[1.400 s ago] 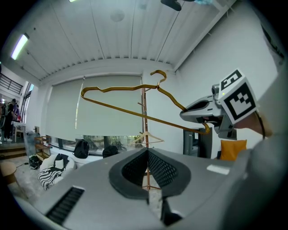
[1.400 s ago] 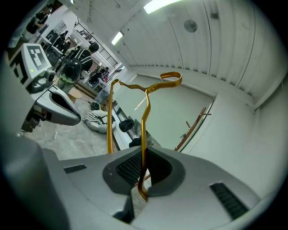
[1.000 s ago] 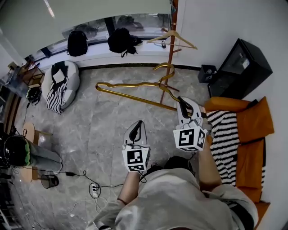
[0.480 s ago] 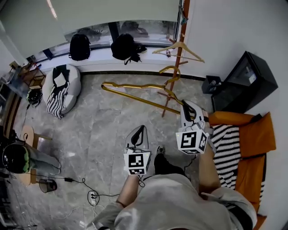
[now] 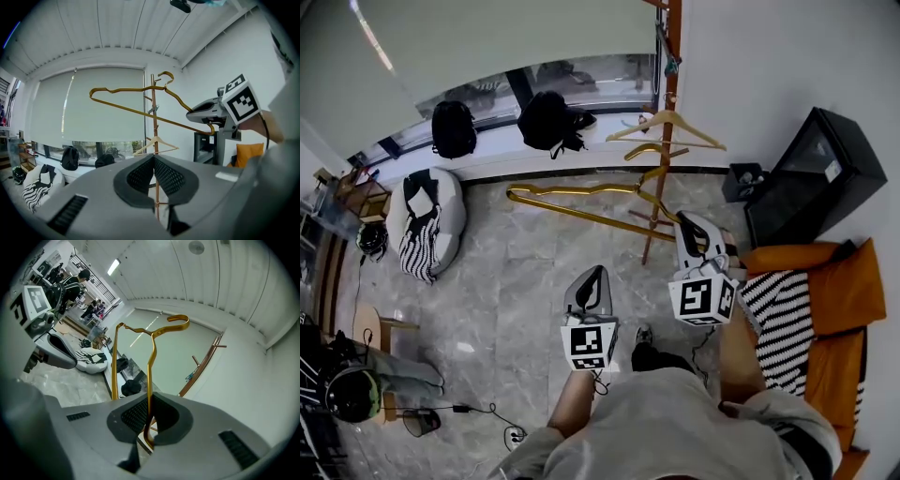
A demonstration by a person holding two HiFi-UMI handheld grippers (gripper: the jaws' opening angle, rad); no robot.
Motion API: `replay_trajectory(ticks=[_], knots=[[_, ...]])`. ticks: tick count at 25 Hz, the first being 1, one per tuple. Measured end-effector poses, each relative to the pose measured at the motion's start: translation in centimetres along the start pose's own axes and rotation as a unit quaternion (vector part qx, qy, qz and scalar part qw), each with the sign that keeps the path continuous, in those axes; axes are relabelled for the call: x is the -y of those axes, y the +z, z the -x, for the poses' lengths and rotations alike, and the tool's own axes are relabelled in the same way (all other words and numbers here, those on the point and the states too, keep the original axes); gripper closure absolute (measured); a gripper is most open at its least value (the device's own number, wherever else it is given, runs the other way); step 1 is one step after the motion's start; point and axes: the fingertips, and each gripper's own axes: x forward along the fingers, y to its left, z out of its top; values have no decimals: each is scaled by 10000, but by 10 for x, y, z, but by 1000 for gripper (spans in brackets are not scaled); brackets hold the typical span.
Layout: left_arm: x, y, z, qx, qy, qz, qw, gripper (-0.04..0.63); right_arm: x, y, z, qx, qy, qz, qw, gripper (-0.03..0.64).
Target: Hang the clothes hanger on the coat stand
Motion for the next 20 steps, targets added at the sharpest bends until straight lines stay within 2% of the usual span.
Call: replay_trajectory(ticks=[8,20], knots=[[6,9,-77,-19,-303,-54,9995,586,38,-29,-51,-199,72,24,9998,612],[0,15,-132,-56,-506,-71,9987,586,61,-43,-89,-309,4,-42,9995,612]])
